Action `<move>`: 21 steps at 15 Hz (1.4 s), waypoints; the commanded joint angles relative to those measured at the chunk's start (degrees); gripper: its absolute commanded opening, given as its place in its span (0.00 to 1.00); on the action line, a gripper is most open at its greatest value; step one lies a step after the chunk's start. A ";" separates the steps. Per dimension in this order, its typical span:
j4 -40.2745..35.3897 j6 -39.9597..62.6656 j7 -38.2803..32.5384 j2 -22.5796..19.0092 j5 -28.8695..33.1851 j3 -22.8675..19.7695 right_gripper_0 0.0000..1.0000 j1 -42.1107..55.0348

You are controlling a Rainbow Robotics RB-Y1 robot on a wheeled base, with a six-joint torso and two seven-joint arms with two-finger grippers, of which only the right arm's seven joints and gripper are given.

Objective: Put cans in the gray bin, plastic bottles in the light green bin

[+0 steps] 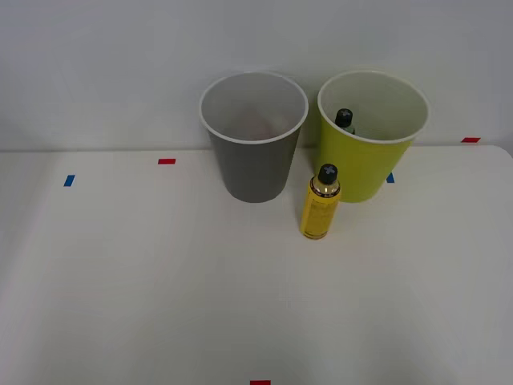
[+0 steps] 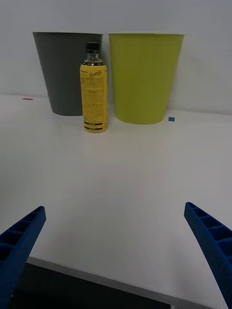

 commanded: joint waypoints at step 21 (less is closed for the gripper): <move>0.01 35.58 4.72 13.86 -5.17 14.07 1.00 -40.63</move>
